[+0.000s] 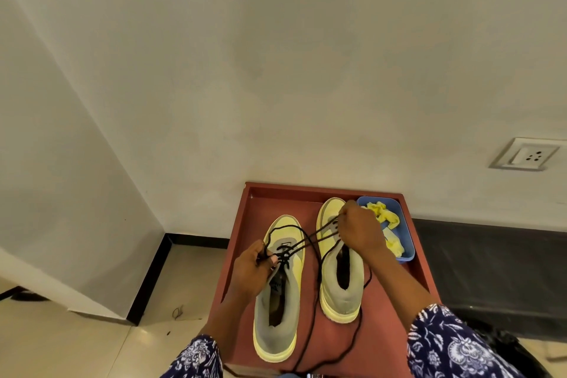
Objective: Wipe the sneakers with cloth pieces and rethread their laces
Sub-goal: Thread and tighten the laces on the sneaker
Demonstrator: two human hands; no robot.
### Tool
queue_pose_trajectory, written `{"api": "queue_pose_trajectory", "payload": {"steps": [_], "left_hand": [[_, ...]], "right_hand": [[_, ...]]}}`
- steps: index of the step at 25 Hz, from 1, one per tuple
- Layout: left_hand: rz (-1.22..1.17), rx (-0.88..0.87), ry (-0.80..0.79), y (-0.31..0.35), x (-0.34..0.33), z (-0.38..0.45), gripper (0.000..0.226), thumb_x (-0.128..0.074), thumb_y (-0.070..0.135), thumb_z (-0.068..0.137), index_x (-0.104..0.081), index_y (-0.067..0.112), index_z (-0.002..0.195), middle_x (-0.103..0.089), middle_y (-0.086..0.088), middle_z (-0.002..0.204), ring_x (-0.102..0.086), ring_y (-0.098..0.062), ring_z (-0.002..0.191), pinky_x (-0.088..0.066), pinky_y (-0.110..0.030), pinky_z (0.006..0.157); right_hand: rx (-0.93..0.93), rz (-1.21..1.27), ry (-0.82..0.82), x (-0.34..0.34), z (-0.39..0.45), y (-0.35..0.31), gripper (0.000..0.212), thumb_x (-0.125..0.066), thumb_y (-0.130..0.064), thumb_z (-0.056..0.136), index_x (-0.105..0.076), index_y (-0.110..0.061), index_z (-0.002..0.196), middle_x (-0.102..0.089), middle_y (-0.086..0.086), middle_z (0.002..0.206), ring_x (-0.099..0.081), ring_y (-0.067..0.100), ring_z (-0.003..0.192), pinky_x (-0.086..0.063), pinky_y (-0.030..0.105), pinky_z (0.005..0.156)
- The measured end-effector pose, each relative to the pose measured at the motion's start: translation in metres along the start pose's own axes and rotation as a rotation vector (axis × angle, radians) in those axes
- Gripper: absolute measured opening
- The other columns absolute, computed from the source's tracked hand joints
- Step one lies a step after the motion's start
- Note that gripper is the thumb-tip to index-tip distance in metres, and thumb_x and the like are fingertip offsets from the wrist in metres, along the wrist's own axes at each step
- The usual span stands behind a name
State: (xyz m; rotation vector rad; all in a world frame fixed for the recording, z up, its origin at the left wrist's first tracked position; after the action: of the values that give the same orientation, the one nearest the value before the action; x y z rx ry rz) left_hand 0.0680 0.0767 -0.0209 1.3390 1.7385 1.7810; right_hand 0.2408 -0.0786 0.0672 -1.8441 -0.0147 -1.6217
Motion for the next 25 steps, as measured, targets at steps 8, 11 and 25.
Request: {"api": "queue_pose_trajectory", "payload": {"steps": [8,11,25], "left_hand": [[-0.197,0.039,-0.002,-0.002,0.001,-0.006,0.019,-0.059,0.004,0.086,-0.049,0.013,0.073,-0.063,-0.021,0.086,-0.062,-0.024,0.08,-0.055,-0.048,0.081],[-0.28,0.049,-0.009,-0.001,-0.001,-0.006,0.016,-0.057,0.0,0.087,-0.049,0.008,0.076,-0.063,-0.014,0.083,-0.063,-0.022,0.081,-0.054,-0.046,0.082],[-0.412,0.063,-0.026,-0.001,-0.004,-0.004,0.007,-0.055,-0.007,0.086,-0.05,-0.002,0.086,-0.064,-0.019,0.087,-0.063,-0.022,0.081,-0.054,-0.026,0.07]], "right_hand": [[-0.197,0.535,-0.446,-0.003,-0.022,-0.005,0.02,-0.052,-0.022,0.083,-0.063,-0.01,0.072,-0.038,0.001,0.059,-0.028,0.012,0.048,-0.029,0.022,0.04],[-0.164,0.337,-0.776,-0.038,-0.055,-0.015,0.033,-0.054,-0.036,0.087,-0.069,-0.009,0.075,-0.046,0.001,0.059,-0.034,0.011,0.043,-0.035,0.017,0.038],[0.301,-0.03,-0.49,-0.118,-0.052,-0.058,0.024,-0.048,-0.01,0.089,-0.063,-0.009,0.107,-0.061,0.015,0.113,-0.055,0.036,0.107,-0.047,0.039,0.087]]}}
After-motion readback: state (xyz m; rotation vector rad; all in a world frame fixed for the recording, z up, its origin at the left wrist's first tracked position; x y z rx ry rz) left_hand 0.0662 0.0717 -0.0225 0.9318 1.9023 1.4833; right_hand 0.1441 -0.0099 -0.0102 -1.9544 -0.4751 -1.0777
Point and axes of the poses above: each hand's wrist, its own z-axis towards the middle knuckle, its own x-axis out of the back of the hand, y = z × x, the point moved 9 cm from there along z, towards the middle knuckle
